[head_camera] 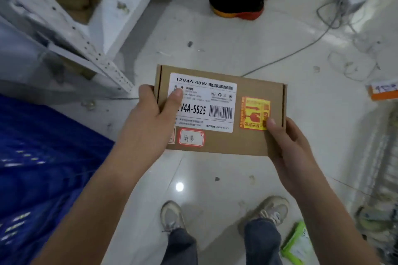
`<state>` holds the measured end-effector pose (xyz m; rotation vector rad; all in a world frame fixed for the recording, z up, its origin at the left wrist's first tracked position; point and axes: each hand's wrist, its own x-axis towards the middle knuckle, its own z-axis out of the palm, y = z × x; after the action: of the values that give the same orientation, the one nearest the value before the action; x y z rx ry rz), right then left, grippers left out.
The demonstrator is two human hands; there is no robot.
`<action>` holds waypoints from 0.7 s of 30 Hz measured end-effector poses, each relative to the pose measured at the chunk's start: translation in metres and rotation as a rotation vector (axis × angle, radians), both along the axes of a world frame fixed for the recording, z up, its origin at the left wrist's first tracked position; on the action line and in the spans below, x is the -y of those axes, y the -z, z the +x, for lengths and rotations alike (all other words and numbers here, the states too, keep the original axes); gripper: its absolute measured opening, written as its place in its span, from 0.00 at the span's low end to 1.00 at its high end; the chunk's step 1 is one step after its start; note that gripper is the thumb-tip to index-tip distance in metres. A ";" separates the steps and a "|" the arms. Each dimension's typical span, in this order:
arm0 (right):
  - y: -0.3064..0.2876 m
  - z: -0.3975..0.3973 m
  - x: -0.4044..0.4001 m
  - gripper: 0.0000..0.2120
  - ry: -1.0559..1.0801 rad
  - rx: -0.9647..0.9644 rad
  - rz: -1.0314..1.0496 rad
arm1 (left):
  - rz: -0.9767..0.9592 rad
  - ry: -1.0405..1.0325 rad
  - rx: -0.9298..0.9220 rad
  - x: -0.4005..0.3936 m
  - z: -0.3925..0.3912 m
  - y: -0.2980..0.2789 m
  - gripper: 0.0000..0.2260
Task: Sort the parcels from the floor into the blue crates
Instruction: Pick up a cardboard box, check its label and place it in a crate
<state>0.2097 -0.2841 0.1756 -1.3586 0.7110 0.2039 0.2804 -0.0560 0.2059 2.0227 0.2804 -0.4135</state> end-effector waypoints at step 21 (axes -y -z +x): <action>-0.102 0.111 -0.439 0.13 -1.047 0.475 -0.067 | -0.179 -1.033 0.116 -0.409 -0.109 -0.097 0.07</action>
<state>0.3212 0.1548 0.2775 -1.6569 -0.4448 0.6551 0.1717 0.3532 0.3033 1.4694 1.0921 0.3182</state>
